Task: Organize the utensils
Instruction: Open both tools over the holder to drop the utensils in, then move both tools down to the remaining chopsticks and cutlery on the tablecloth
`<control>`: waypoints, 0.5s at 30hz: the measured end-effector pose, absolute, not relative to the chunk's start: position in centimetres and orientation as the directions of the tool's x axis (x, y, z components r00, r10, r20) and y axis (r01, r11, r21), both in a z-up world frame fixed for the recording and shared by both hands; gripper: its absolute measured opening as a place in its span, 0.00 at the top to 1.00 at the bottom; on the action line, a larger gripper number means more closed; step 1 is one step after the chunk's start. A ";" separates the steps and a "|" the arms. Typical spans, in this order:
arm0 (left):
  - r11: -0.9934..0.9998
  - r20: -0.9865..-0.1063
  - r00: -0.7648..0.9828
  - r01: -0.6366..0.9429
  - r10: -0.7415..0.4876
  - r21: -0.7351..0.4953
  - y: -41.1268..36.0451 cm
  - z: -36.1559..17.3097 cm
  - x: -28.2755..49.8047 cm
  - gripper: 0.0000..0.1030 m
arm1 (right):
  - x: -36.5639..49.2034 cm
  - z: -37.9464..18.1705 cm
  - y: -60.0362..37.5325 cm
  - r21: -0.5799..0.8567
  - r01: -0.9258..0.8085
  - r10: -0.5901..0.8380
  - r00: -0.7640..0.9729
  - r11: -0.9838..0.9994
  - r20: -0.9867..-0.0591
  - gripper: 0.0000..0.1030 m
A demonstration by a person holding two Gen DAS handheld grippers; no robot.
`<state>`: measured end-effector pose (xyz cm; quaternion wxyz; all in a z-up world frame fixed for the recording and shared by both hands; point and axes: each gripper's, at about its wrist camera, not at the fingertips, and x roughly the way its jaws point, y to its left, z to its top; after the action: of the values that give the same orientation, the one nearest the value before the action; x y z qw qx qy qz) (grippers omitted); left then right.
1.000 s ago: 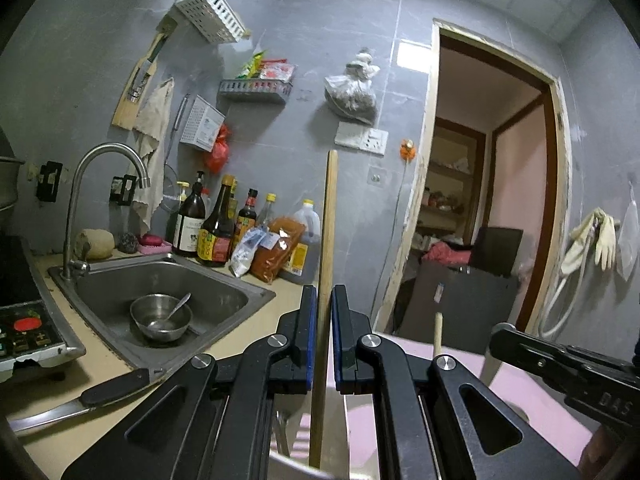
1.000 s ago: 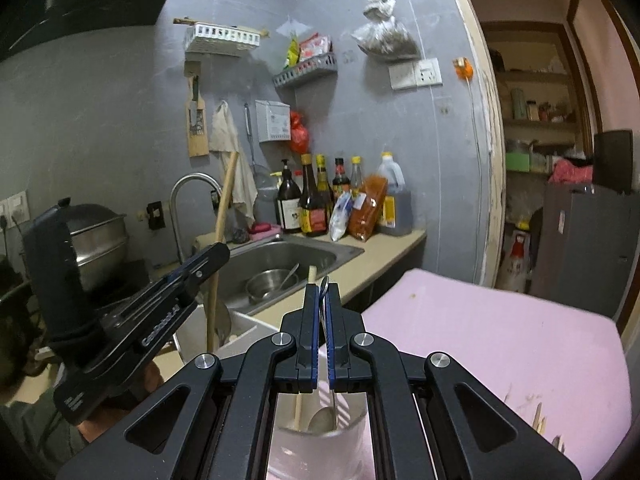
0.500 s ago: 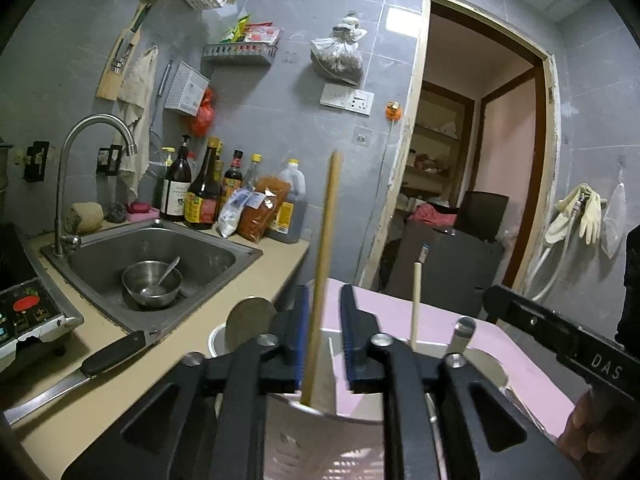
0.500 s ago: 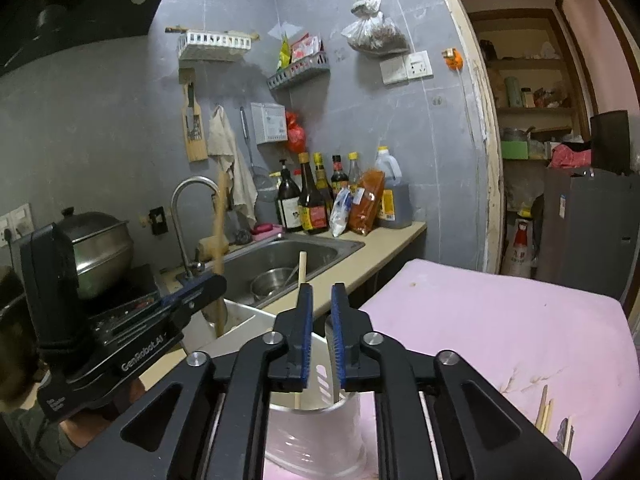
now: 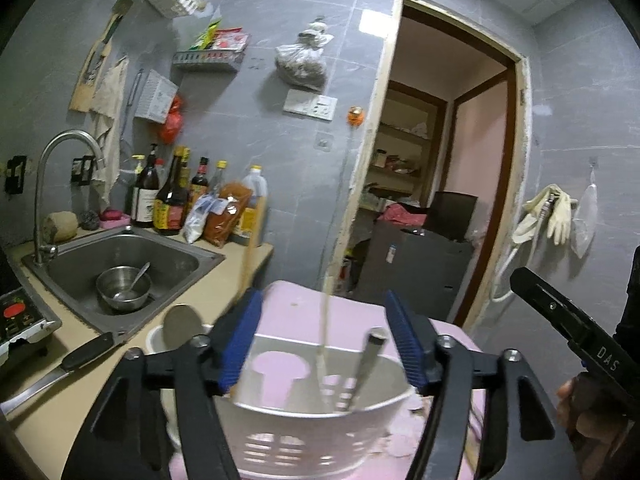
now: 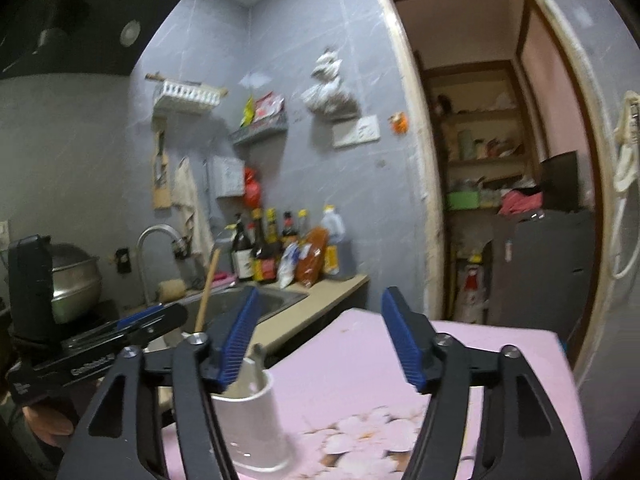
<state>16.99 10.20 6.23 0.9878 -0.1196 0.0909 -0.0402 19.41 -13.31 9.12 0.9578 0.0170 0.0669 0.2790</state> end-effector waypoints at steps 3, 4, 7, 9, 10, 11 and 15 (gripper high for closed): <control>0.969 -0.159 0.980 0.081 -0.120 -0.231 8.5 6.9 16.6 0.26 | 18.6 9.6 -15.2 0.050 -0.500 0.502 0.860 0.865 -0.092 0.20; 0.970 -0.158 0.980 0.084 -0.122 -0.228 8.1 7.1 16.6 0.23 | 18.3 9.7 -15.9 0.044 -0.490 0.492 0.866 0.871 -0.084 0.18; 0.971 -0.146 0.979 0.106 -0.139 -0.214 6.4 7.4 16.2 0.13 | 17.6 9.8 -17.7 0.032 -0.465 0.466 0.882 0.885 -0.076 0.05; 0.972 -0.141 0.979 0.114 -0.144 -0.204 5.5 7.4 16.1 0.07 | 17.1 9.8 -18.9 0.026 -0.450 0.451 0.890 0.893 -0.067 0.00; 0.972 -0.138 0.979 0.120 -0.149 -0.201 5.0 7.4 16.1 0.07 | 16.8 9.8 -19.5 0.019 -0.442 0.442 0.895 0.897 -0.064 0.00; 0.971 -0.136 0.978 0.126 -0.155 -0.201 4.6 7.3 16.0 0.06 | 16.6 9.8 -19.9 0.010 -0.434 0.433 0.899 0.901 -0.064 0.00; 0.967 -0.146 0.970 0.163 -0.193 -0.197 3.0 6.8 16.1 0.04 | 16.0 9.4 -21.9 -0.005 -0.406 0.405 0.912 0.914 -0.067 0.00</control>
<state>16.12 3.04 6.85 0.9883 -0.0919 0.0822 -0.0902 16.00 -21.93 9.36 0.9777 -0.0094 0.0320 0.2073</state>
